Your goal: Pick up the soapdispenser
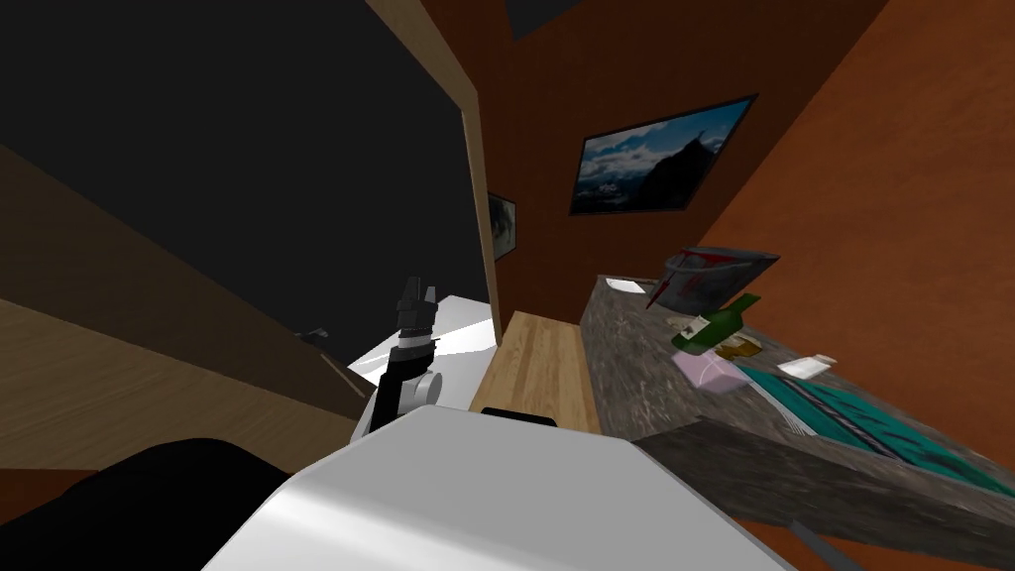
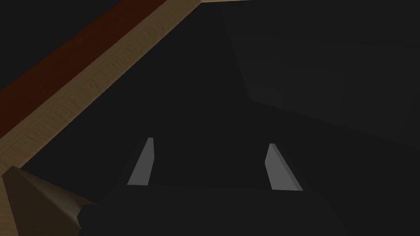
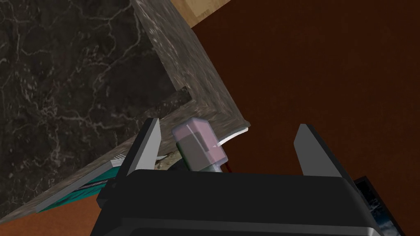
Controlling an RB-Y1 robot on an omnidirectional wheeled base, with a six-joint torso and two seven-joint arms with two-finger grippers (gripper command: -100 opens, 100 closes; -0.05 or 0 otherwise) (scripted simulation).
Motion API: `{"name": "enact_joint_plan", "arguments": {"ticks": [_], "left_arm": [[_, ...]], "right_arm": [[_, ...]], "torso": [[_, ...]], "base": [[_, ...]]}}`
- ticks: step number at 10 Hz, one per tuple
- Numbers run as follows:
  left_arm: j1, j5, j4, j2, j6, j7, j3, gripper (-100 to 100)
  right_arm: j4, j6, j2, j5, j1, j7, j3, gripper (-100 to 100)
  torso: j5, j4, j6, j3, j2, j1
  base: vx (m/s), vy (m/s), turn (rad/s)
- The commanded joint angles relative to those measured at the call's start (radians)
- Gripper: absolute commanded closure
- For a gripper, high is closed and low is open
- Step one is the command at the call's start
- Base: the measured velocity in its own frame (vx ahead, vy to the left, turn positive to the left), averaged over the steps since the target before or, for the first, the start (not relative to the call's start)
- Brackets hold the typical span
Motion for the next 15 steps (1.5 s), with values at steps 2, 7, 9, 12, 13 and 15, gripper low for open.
{"name": "enact_joint_plan", "arguments": {"ticks": [2,7,9,12,13,15], "left_arm": [[0.000,0.000,0.000,0.000,0.000,0.000,0.000,0],[0.000,0.000,0.000,0.000,0.000,0.000,0.000,0],[0.000,0.000,0.000,0.000,0.000,0.000,0.000,0],[0.000,0.000,0.000,0.000,0.000,0.000,0.000,0],[0.000,0.000,0.000,0.000,0.000,0.000,0.000,0],[0.000,0.000,0.000,0.000,0.000,0.000,0.000,0]], "right_arm": [[0.026,-0.001,-0.068,-0.012,0.073,-0.002,-0.040,-100],[0.066,-0.008,-0.157,-0.027,0.194,-0.004,-0.089,-100],[0.086,-0.011,-0.197,-0.035,0.247,-0.005,-0.112,-100],[0.123,-0.015,-0.271,-0.051,0.337,-0.007,-0.158,-100],[0.123,-0.015,-0.271,-0.051,0.350,-0.007,-0.158,-100],[0.141,-0.016,-0.305,-0.060,0.399,-0.009,-0.180,-100]], "torso": [[0.000,0.000,0.001,0.000,0.000,0.000],[0.000,0.000,0.000,-0.001,-0.001,-0.001],[-0.001,0.000,0.000,-0.001,-0.002,-0.002],[-0.001,0.000,0.001,-0.001,-0.002,-0.002],[-0.001,-0.001,0.000,-0.002,-0.003,-0.003],[-0.001,-0.001,0.000,-0.002,-0.003,-0.003]], "base": [[0.009,0.006,0.118],[0.018,-0.007,0.109],[0.029,-0.022,0.113],[0.037,-0.025,0.108],[0.039,-0.038,0.084],[0.047,-0.039,0.100]]}}
